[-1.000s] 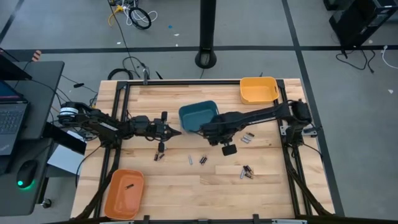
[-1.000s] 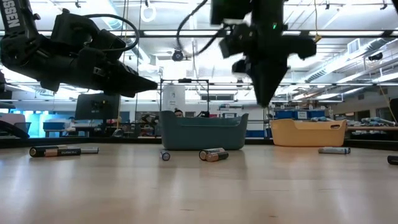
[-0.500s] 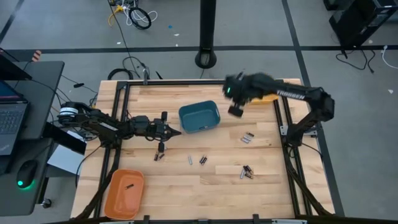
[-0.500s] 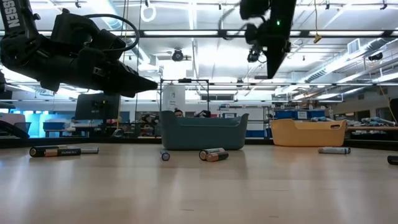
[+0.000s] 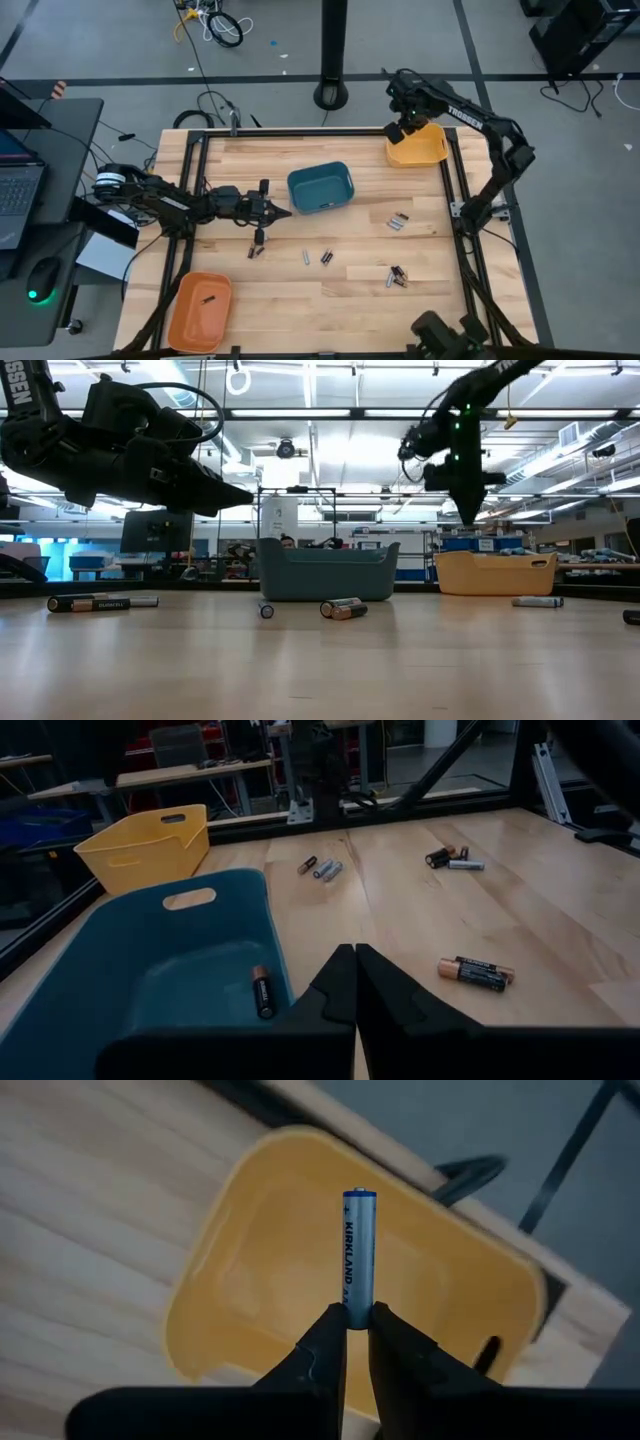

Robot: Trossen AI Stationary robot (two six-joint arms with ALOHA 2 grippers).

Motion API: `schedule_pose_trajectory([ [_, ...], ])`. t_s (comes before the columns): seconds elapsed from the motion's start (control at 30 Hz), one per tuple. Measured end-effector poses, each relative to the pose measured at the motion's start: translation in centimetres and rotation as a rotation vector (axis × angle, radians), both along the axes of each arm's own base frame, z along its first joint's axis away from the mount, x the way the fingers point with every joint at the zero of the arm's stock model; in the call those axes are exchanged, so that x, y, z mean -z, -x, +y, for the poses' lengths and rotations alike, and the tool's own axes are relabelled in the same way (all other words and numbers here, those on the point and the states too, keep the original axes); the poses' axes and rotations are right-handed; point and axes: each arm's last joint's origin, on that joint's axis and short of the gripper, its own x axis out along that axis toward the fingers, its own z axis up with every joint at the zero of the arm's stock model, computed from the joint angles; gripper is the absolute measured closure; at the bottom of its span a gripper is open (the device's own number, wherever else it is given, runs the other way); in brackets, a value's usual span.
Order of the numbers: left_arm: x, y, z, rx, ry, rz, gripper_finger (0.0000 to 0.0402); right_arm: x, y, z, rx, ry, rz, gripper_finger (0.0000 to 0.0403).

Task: Sort batteries
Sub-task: Put the white battery into the yellow bin

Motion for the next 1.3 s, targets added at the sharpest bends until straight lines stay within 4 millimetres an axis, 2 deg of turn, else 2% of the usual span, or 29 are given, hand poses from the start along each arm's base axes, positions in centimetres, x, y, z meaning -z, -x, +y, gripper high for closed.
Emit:
schedule_pose_trajectory([
  [0.23,0.0,0.0,0.0,-0.005,0.002,0.000,0.0396,4.1,0.3,-0.5,0.023,-0.080,-0.006,0.0359],
  [0.47,0.2,0.0,-0.1,-0.020,0.031,0.021,0.0396,6.6,0.7,-0.6,0.037,-0.085,-0.062,0.0359],
  [0.73,-0.3,-2.5,-1.3,-0.067,0.010,0.200,0.0396,7.6,0.9,-0.5,0.036,-0.083,-0.074,0.0359],
  [0.87,-0.8,-3.5,-2.0,-0.161,-0.036,0.289,0.0396,7.8,0.9,-0.5,0.041,-0.074,-0.083,0.0359],
  [1.03,-1.2,-3.9,-2.2,-0.247,-0.040,0.302,0.0396,8.3,0.8,-0.6,0.046,-0.056,-0.104,0.0359],
  [1.3,-1.1,-3.8,-2.1,-0.285,-0.031,0.306,0.0396,9.0,0.9,-0.6,0.067,-0.037,-0.127,0.0359],
])
